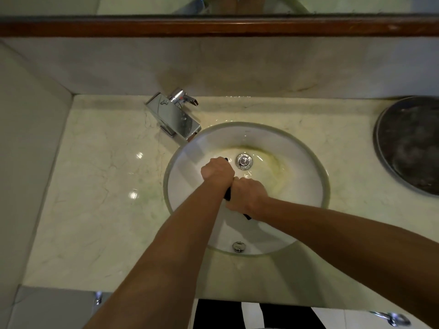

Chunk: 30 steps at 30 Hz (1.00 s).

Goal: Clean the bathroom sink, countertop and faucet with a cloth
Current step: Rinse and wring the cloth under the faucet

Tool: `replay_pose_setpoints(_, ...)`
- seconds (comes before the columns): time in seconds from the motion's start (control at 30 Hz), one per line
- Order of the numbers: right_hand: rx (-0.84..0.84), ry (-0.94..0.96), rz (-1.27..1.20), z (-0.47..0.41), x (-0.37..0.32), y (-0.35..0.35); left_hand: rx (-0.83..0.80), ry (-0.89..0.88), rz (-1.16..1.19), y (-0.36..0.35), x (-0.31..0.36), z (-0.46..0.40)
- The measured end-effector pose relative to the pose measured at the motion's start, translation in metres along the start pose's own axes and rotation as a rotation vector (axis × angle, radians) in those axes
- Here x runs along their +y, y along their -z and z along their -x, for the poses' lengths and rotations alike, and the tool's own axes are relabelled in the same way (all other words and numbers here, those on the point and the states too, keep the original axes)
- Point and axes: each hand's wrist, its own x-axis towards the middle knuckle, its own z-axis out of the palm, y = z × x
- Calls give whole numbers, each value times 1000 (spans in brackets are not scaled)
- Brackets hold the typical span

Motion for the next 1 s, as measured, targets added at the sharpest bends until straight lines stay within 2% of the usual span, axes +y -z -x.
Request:
replay_pose_setpoints(0.13,-60,104,104,9,3,1,-13,4,10,4,-2,8)
replay_pose_setpoints(0.33,-30,146,231,17,17,3,-36,-14,53,-2,9,16)
replay_pose_setpoints(0.7,89,67,60,34,38,3,4,-11,181,10,30,36)
replay_pose_setpoints(0.77,148,-6,-73,40,42,5,7,32,378,15,30,36)
replay_pose_setpoints(0.9,319,-190,-308,53,63,24,159,135,1044,28,7,54)
replay_pose_setpoints(0.93,346,-202,-328,57,67,30,141,184,1126,25,1,62)
replay_pose_setpoints(1.0,403,-201,-369,65,71,40,-46,189,1250,19,-1,81)
